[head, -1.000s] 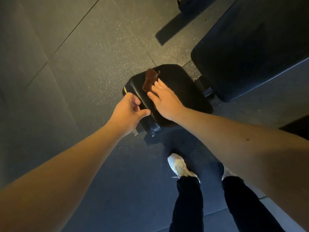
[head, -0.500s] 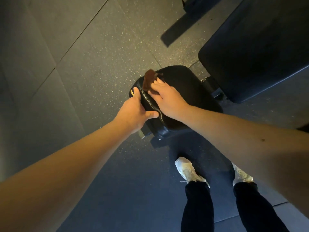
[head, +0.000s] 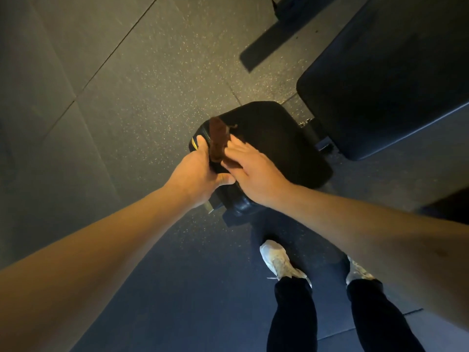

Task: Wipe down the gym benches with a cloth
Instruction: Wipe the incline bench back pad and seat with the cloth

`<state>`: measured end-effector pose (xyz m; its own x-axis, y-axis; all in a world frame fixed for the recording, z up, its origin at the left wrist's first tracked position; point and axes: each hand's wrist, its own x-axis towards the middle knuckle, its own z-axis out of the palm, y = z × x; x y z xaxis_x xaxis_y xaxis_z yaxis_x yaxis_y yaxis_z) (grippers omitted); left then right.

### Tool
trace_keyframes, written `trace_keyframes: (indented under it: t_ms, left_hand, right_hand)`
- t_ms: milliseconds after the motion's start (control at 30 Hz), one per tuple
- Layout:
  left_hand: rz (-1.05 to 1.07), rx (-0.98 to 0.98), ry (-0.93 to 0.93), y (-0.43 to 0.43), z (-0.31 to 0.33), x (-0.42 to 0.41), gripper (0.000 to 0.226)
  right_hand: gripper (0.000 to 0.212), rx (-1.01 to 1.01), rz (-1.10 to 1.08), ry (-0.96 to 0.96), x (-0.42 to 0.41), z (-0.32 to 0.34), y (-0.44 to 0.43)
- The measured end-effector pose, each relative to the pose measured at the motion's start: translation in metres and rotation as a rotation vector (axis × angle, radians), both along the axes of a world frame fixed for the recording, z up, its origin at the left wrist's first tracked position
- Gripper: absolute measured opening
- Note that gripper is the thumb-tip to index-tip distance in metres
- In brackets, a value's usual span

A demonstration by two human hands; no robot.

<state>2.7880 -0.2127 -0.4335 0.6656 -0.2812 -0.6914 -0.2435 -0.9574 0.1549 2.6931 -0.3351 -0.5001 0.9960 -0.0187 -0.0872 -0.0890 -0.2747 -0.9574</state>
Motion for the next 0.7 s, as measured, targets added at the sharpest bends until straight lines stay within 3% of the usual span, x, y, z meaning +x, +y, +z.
trace_keyframes:
  t_ms: [133,233,367,433,533,700]
  left_hand:
    - [-0.041,0.017,-0.007,0.001,-0.003,0.004,0.121]
    - [-0.026,0.021,-0.008,0.0,-0.004,0.003,0.122]
    - [0.0,-0.005,0.009,0.002,-0.006,0.003,0.118]
    - [-0.004,-0.012,0.012,0.003,-0.007,0.002,0.12]
    - [-0.033,-0.042,-0.003,0.006,-0.008,-0.001,0.118]
    - [-0.015,-0.052,0.015,0.007,-0.008,0.002,0.119]
  right_hand:
    - [0.042,0.009,-0.066,0.019,0.034,-0.025,-0.009]
    - [0.035,-0.027,-0.189,0.174,0.068,-0.046,-0.018]
    - [0.041,-0.062,-0.34,0.42,0.1,-0.061,-0.026]
    - [0.037,-0.074,-0.341,0.378,0.09,-0.049,-0.02]
    - [0.031,0.024,-0.269,0.147,0.044,-0.021,0.0]
    - [0.049,0.028,-0.033,-0.054,0.02,-0.016,-0.005]
